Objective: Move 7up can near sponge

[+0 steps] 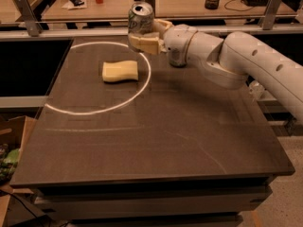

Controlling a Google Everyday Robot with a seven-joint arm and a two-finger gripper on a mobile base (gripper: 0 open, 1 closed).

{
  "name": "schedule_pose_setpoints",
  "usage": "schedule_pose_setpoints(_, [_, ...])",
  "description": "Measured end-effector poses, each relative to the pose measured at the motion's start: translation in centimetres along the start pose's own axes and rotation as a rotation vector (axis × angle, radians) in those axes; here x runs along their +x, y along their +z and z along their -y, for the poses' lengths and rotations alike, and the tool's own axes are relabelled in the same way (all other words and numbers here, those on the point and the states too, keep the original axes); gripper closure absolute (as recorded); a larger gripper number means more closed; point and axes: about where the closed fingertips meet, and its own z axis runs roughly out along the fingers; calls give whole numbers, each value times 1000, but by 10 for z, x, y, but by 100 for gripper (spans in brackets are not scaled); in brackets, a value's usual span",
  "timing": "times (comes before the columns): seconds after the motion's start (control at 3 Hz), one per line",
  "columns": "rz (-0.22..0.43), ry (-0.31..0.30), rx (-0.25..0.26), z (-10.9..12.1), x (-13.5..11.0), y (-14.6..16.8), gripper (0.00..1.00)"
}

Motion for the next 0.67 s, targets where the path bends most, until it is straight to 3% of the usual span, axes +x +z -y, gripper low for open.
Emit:
schedule_pose_setpoints(0.33, [-17, -8, -17, 3, 2, 15, 100])
schedule_pose_setpoints(0.67, [-83, -2, 5, 13, 20, 2, 100])
